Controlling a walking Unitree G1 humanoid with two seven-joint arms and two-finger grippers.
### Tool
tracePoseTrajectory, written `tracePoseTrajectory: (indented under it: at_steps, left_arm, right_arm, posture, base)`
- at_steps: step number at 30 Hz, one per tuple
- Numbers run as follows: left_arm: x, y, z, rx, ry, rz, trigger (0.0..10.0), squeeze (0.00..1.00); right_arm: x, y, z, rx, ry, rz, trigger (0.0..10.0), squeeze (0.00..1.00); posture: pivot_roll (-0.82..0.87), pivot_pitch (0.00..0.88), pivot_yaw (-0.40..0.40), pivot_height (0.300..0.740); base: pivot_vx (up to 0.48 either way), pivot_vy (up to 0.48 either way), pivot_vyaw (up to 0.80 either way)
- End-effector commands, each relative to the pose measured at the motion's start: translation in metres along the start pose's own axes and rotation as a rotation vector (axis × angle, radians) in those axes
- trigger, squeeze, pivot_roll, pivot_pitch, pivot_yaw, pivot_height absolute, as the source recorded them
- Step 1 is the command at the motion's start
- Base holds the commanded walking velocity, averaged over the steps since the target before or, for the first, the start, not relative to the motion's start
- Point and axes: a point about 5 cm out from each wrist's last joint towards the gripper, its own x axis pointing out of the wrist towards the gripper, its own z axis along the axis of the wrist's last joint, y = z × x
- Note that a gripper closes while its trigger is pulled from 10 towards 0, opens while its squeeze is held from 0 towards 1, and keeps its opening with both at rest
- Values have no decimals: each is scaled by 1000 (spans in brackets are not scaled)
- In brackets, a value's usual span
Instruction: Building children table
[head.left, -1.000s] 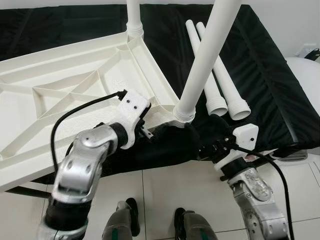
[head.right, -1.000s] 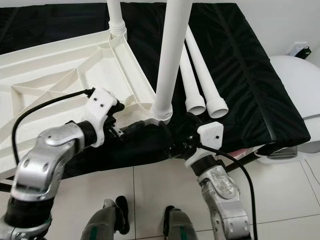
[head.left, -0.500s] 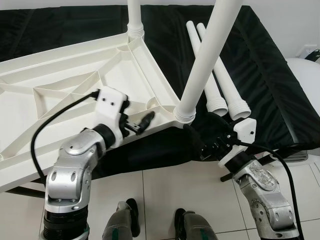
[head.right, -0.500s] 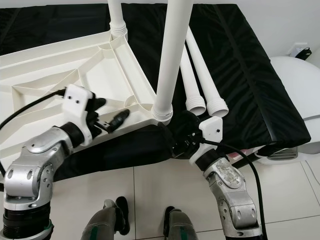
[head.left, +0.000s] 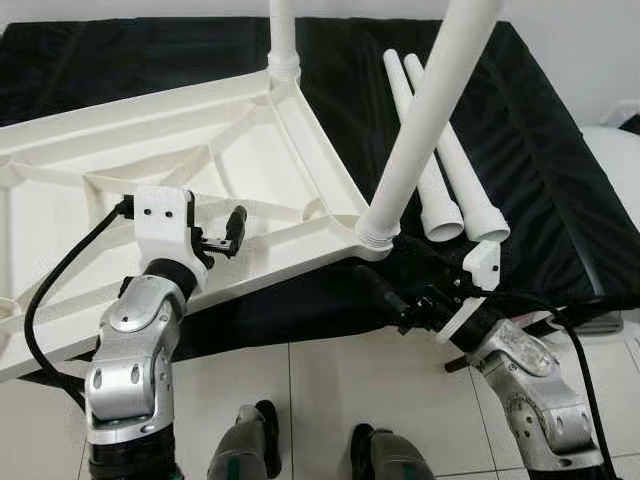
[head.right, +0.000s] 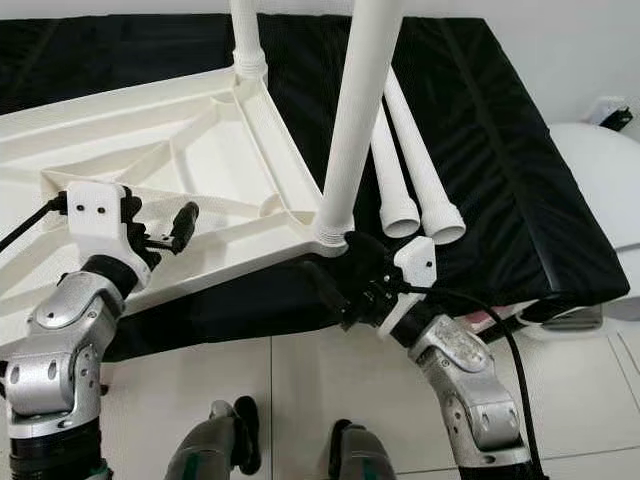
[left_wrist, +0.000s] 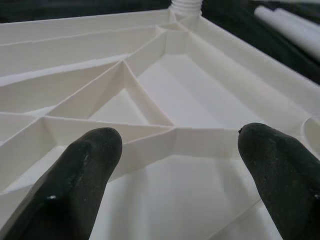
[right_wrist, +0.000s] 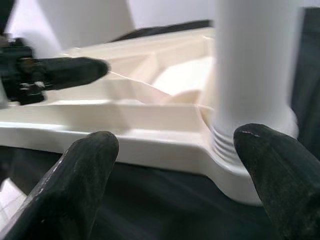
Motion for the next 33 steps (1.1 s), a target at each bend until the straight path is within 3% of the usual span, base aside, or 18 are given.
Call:
tracePoseTrajectory:
  at_steps: [1, 5, 12, 29, 33]
  left_arm:
    - [-3, 6, -2, -10, -28, 89, 10000, 0]
    - [-2, 1, 5, 76, -81, 115, 10000, 0]
    - [-2, -16, 8, 197, -125, 58, 10000, 0]
    - [-11, -26, 19, 113, -186, 41, 10000, 0]
    - [-15, -32, 19, 73, -181, 26, 10000, 0]
  right_arm:
    - [-1, 0, -4, 32, 29, 63, 10000, 0]
    - [5, 1, 2, 88, 13, 159, 10000, 0]
    - [20, -9, 7, 81, 5, 246, 10000, 0]
    - [50, -47, 9, -6, 46, 331, 10000, 0]
    - [62, -66, 13, -61, 49, 309, 10000, 0]
  posture:
    - [8, 160, -23, 740]
    - [11, 155, -30, 740]
    - [20, 175, -42, 740]
    - [52, 233, -67, 740]
    - [50, 259, -73, 740]
  base:
    - [0, 0, 0]
    - [0, 0, 0]
    - [0, 0, 0]
    - [0, 0, 0]
    - [0, 0, 0]
